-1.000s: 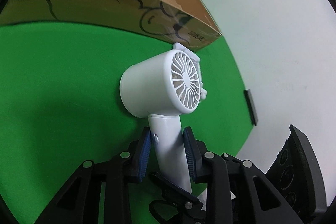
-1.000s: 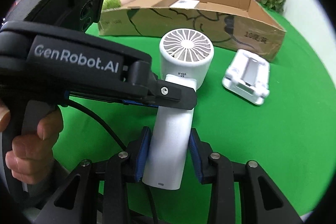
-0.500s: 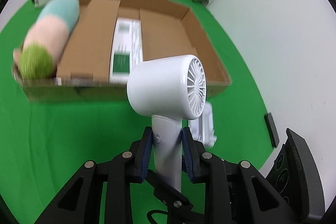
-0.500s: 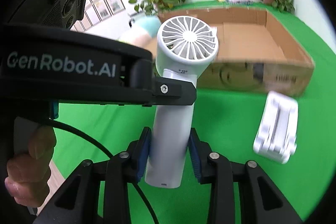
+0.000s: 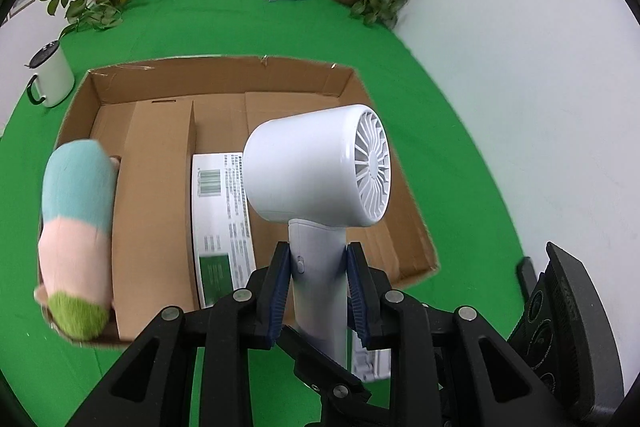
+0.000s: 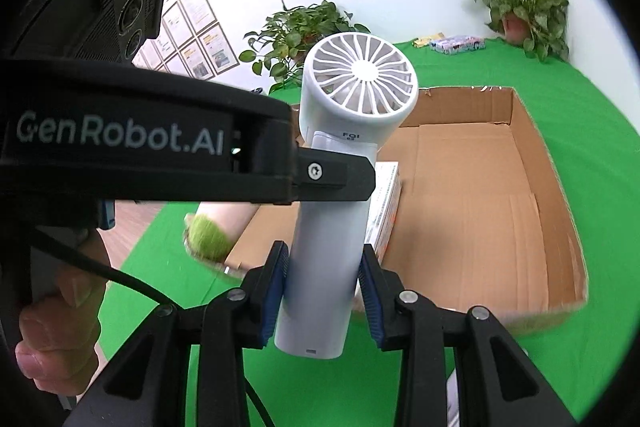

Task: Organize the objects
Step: 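Lift the fan with the right gripper and carry it over the box, then lower the fan upright beside the boxed product and open the right gripper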

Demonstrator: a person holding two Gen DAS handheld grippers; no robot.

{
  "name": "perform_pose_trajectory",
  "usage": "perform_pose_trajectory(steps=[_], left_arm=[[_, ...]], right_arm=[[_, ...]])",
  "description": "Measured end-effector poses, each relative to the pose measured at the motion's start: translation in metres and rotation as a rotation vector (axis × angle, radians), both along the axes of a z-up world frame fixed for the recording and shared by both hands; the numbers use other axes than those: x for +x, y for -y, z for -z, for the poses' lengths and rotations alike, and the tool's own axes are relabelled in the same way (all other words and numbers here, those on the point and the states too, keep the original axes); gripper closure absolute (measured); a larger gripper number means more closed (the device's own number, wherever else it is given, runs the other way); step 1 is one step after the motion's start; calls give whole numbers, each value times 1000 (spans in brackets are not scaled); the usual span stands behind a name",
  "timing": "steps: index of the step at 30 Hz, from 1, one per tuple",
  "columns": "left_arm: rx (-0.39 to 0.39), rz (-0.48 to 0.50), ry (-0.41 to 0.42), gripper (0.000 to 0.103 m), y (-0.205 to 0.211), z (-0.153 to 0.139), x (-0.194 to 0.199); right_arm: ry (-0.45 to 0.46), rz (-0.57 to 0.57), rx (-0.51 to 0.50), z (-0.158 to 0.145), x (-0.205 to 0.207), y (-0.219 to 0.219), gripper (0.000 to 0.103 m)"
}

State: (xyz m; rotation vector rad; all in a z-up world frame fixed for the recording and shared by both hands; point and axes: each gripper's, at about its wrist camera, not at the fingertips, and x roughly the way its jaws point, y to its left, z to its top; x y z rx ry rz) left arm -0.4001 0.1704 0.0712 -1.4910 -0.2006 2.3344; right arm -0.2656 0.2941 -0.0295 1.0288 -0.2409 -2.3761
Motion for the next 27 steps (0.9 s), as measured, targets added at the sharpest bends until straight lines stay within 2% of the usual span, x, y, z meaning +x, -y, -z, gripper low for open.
perform_pose_trajectory(steps=[5, 12, 19, 22, 24, 27], left_arm=[[-62, -7, 93, 78, -15, 34, -28], [-104, -15, 211, 78, -30, 76, -55], [-112, -58, 277, 74, -25, 108, -70], [-68, -70, 319, 73, -19, 120, -73], [-47, -65, 347, 73, -17, 122, -71], [-36, -34, 325, 70, -15, 113, -65]], right_arm=[[100, -7, -65, 27, -32, -12, 69], [240, 0, -120, 69, -57, -22, 68], [292, 0, -64, 80, -71, -18, 68], [313, 1, -16, 84, -74, -14, 68], [329, -7, 1, 86, -76, -12, 66], [325, 1, 34, 88, -75, -12, 64]])
